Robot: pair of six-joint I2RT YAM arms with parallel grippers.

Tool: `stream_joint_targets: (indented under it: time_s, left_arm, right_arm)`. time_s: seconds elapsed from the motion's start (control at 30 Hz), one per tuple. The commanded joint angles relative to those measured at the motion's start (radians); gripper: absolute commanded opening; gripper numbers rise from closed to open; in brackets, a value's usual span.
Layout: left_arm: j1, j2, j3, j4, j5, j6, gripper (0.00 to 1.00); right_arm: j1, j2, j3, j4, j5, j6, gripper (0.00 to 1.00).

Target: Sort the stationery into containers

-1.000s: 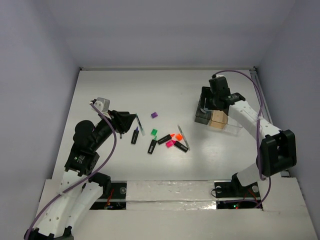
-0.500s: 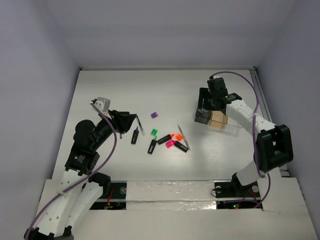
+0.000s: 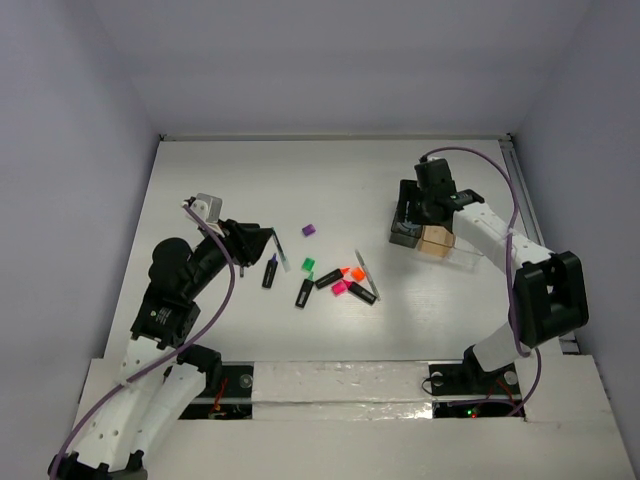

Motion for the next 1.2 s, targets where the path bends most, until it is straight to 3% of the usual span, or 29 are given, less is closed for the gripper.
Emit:
stream_joint_targets:
  time_s: [0.0, 0.63, 0.73, 0.8, 0.93, 1.13, 1.17]
  left_arm:
    - [-0.005, 0.004, 0.045, 0.035, 0.003, 0.006, 0.36]
    - [-0.005, -0.002, 0.042, 0.034, 0.007, 0.005, 0.37]
    - [-0.005, -0.002, 0.042, 0.034, 0.005, 0.006, 0.36]
    - [-0.005, -0.001, 0.044, 0.034, 0.005, 0.006, 0.37]
    - [-0.005, 0.004, 0.044, 0.034, 0.003, 0.006, 0.36]
    - [0.005, 0.009, 0.045, 0.034, 0.003, 0.008, 0.36]
    - [0.005, 0.01, 0.045, 0.035, 0.007, 0.008, 0.36]
  right_arm:
    - [-0.008, -0.046, 0.009, 0.041, 0.017, -0.002, 0.42]
    - [-0.008, 0.036, 0.019, -0.005, -0.013, -0.002, 0.46]
    - [-0.008, 0.047, 0.026, -0.005, 0.004, -0.004, 0.55]
    - [-0.008, 0.043, 0.035, -0.007, 0.015, -0.007, 0.7]
    - [-0.008, -0.026, 0.022, 0.021, 0.026, -0.022, 0.85]
    - [0.046, -0.164, -0.06, 0.125, -0.008, -0.068, 0.87]
    - [0.084, -0.177, -0.066, 0.128, -0.008, -0.085, 0.79]
